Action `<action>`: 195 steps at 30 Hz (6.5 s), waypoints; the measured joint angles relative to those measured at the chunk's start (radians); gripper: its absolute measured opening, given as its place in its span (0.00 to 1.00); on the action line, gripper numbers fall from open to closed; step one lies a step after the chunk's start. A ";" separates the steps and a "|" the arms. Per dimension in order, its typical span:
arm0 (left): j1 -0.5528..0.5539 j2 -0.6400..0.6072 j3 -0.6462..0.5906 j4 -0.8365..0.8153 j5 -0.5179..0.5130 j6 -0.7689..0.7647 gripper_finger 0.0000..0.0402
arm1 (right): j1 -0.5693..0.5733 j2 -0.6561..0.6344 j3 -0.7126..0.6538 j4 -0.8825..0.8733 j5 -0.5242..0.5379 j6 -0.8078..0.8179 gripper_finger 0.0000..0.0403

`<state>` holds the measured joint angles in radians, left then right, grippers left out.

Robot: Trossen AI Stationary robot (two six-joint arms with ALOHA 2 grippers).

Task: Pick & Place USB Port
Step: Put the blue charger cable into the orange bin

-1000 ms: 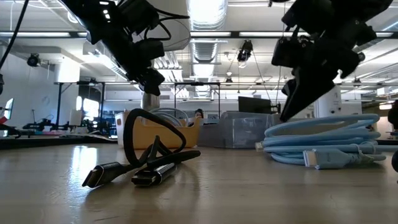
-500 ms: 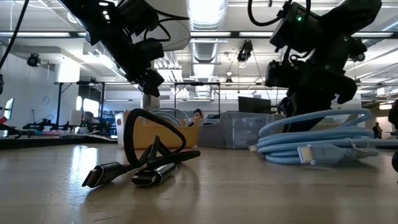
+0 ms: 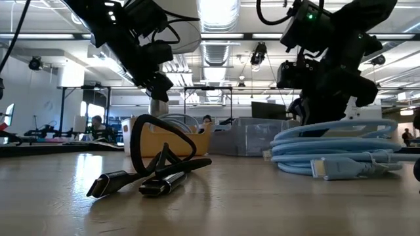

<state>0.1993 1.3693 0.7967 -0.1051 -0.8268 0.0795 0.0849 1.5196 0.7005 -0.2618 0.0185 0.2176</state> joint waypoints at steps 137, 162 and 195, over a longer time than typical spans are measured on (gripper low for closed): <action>-0.020 -0.101 -0.004 0.106 0.738 -0.237 0.50 | 0.155 0.095 0.050 -0.166 0.115 0.457 0.29; -0.043 -0.098 -0.013 0.218 0.969 -0.466 0.50 | 0.135 0.090 0.389 -0.147 0.812 -0.096 0.05; -0.102 -0.097 -0.016 0.328 0.969 -0.372 0.49 | 0.074 0.118 0.473 0.069 0.860 -0.309 0.05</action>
<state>0.0971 1.2720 0.7811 0.2231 0.1425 -0.2922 0.1593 1.6379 1.1738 -0.1925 0.8786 -0.0911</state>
